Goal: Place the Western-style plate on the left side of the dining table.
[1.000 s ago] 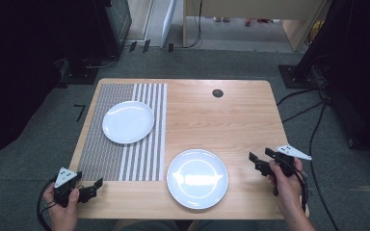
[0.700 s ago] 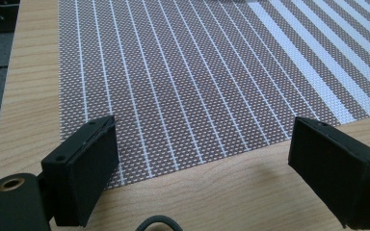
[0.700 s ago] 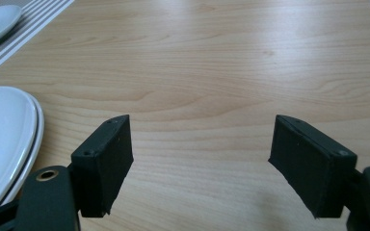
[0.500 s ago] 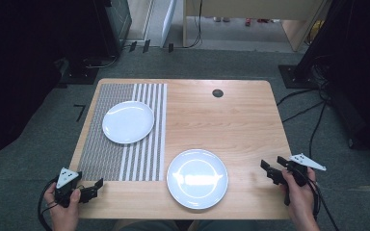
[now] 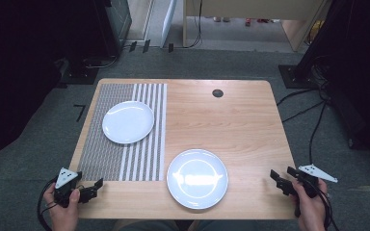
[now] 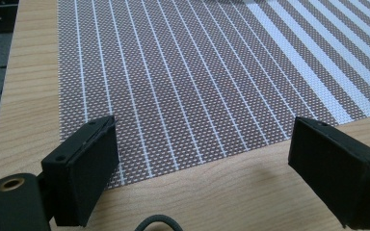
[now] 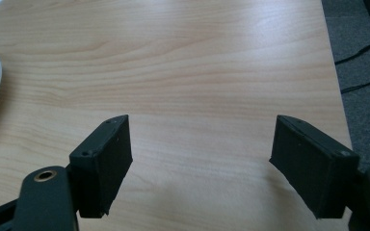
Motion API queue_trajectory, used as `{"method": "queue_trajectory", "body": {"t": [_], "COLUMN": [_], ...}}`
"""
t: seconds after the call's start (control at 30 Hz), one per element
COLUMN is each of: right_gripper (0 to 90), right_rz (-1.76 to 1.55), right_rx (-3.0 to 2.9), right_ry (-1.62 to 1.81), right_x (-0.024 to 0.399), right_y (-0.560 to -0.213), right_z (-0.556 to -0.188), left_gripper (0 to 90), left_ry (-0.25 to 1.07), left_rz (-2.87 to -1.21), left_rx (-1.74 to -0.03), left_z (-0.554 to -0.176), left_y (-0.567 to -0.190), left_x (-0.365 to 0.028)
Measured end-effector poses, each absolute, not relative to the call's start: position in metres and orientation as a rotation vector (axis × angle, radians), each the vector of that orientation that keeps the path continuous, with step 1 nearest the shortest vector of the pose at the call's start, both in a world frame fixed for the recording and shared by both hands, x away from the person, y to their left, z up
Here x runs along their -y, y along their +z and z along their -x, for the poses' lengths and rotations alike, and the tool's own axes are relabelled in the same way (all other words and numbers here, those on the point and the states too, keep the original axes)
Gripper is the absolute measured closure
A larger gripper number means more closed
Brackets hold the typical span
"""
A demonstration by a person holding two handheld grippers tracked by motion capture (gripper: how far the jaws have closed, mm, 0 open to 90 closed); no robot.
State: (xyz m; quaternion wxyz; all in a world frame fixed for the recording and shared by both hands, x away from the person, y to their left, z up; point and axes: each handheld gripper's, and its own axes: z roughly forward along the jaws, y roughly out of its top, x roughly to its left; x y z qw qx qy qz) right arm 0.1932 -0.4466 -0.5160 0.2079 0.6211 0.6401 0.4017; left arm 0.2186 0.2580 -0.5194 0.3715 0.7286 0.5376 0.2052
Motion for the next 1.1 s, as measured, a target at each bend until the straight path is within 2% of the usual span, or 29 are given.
{"method": "queue_trajectory", "body": {"t": [0.43, 0.57, 0.8, 1.1], "right_gripper": [20.2, 20.0, 14.1, 13.7], "right_rz": [-1.728, -1.663, -1.623, -1.622], "right_rx": [-1.822, -1.819, -1.786, -1.784], "right_ry": [1.024, 0.941, 0.895, 0.896], "right_x": [0.453, 0.451, 0.441, 0.441], "right_y": [-0.524, -0.527, -0.533, -0.533], "right_z": [-0.172, -0.169, -0.167, -0.167], "left_gripper": [10.4, 10.4, 10.4, 10.5], "left_ry": [0.606, 0.59, 0.601, 0.568], "left_rz": [-1.945, -1.929, -1.939, -1.908], "left_rx": [-1.365, -1.366, -1.36, -1.362], "left_z": [-0.218, -0.218, -0.217, -0.217], "left_y": [-0.521, -0.52, -0.521, -0.52], "left_x": [-0.249, -0.251, -0.25, -0.254]}}
